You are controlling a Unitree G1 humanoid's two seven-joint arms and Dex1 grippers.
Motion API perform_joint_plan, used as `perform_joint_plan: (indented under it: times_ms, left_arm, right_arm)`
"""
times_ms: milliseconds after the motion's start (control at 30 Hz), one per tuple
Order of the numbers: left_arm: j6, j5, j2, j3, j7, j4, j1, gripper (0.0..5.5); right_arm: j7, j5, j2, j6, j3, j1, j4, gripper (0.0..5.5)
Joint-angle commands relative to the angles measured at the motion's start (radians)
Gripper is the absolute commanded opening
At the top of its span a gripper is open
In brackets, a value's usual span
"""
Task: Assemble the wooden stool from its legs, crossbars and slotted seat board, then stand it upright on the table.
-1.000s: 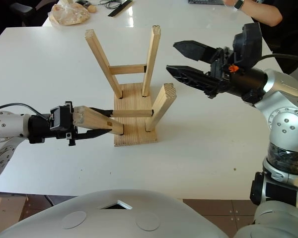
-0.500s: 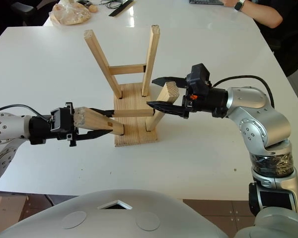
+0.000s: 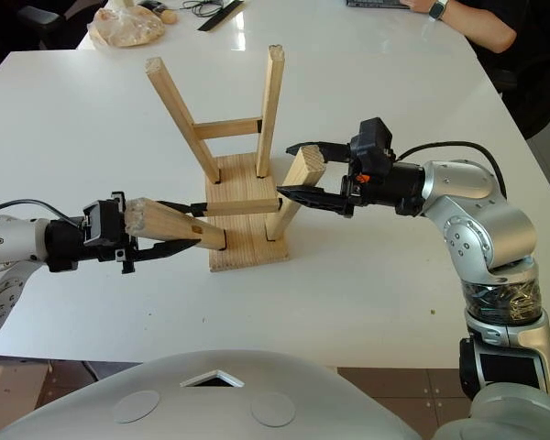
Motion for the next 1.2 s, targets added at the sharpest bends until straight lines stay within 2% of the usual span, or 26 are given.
perform_joint_plan:
  times_ms: [33, 433, 833, 933, 1100, 1200]
  left_arm:
    - [0.116, 0.056, 0.053, -0.034, -0.039, 0.083, 0.095, 2.04]
    - [0.172, 0.043, 0.050, -0.021, 0.004, 0.130, 0.079, 2.04]
    - [0.182, -0.011, 0.025, 0.002, -0.022, 0.151, 0.053, 2.04]
    - [0.175, -0.007, 0.023, -0.007, -0.031, 0.134, 0.043, 2.04]
    - [0.172, -0.003, 0.029, -0.007, -0.044, 0.124, 0.035, 2.04]
    - [0.170, 0.001, 0.029, -0.006, -0.049, 0.125, 0.030, 2.04]
  right_arm:
    - [-0.019, -0.056, -0.021, -0.010, -0.014, 0.002, 0.029, 3.22]
    - [-0.013, -0.071, -0.027, -0.027, -0.008, 0.007, 0.038, 3.22]
    - [-0.004, -0.102, -0.009, -0.038, -0.009, 0.011, 0.050, 3.22]
    - [-0.012, 0.005, 0.008, 0.023, -0.051, -0.021, 0.001, 3.22]
    - [-0.069, 0.405, 0.014, 0.190, -0.201, -0.143, -0.066, 3.22]
    - [-0.117, 0.457, 0.023, 0.214, -0.210, -0.215, -0.041, 3.22]
